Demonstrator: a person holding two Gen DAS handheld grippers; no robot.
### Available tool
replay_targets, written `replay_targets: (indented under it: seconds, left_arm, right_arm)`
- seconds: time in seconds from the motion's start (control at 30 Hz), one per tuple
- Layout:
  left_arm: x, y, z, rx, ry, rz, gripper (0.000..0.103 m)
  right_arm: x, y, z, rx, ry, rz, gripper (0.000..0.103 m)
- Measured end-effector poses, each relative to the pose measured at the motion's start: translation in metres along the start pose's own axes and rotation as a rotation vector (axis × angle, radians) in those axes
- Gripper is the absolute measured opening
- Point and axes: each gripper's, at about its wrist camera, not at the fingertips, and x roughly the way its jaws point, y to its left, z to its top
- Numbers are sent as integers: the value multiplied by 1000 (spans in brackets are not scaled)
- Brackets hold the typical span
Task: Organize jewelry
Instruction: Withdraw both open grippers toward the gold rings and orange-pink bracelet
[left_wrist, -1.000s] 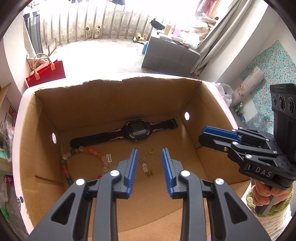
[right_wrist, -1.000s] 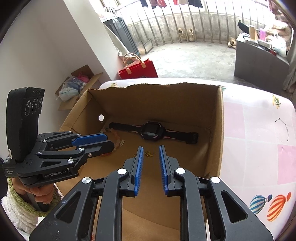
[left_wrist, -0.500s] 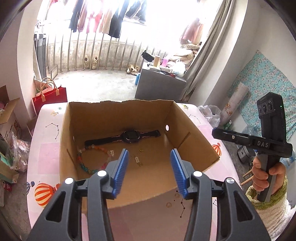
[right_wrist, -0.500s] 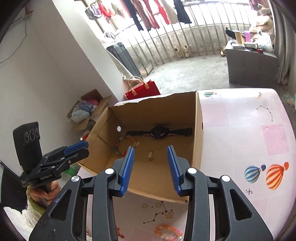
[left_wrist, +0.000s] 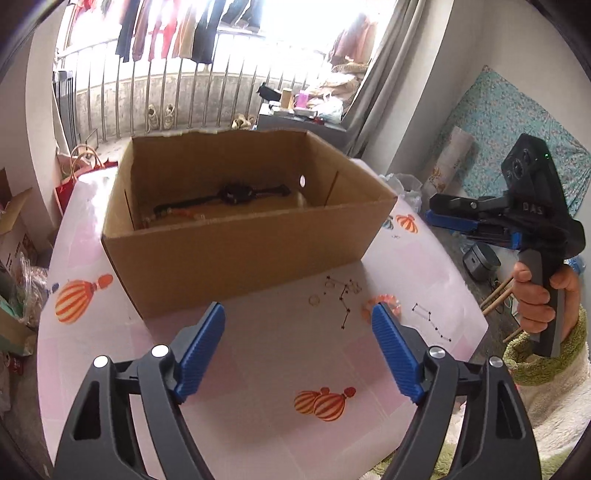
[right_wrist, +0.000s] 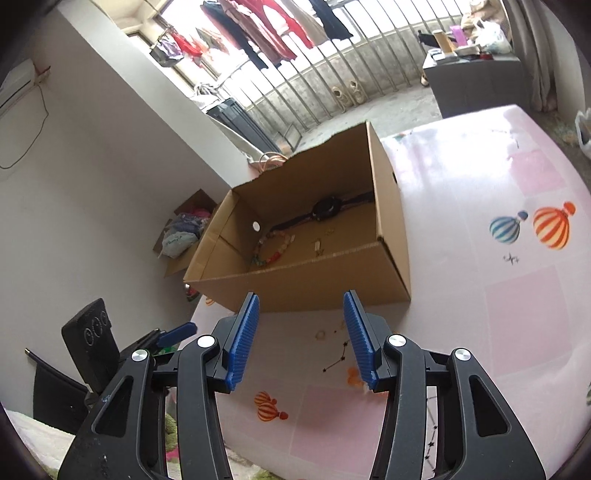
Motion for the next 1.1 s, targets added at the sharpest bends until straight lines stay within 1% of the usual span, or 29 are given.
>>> replay_targets:
  seconds: [0.07,0.13,0.23,0.4,0.5,0.6,0.73,0.8,0.87,1.03,1.07,1.1]
  left_arm:
    - [20,-2,-10,0,51,50,79]
    - [40,-5,-18,21,106,113,79]
    - [64,-8,-27,65,168,183,79]
    - [84,-12,-34,99,214,224,80]
    - [86,-13,-32,104,201,230,80]
    - [88,-12,-32,104,191,232,82]
    - [89,-10,-33,104,183,232,85]
    - [88,-8,-34,104,181,233,86]
    - [88,-8,-34,104,179,235,87]
    - [92,-8,-35,104,173,237,89]
    - [94,-9,-34,104,172,238,90]
    - [94,-9,-34,105,171,238,91]
  right_arm:
    - [9,-3,-12,22,26,-7,47]
    - [19,-6,-23,45,58,-7,47]
    - [32,-8,-37,64,99,-25,42]
    - [56,-6,-57,62,192,-35,35]
    - [71,-5,-64,56,230,-40,32]
    - [84,-10,-63,64,245,-55,29]
    - [92,-18,-60,80,248,-80,25]
    - [89,-24,-61,92,236,-100,24]
    - [84,-32,-60,103,212,-136,21]
    - [70,-53,-53,147,146,-230,21]
    - [68,-55,-52,154,137,-244,24]
    - [65,-58,-51,161,128,-254,24]
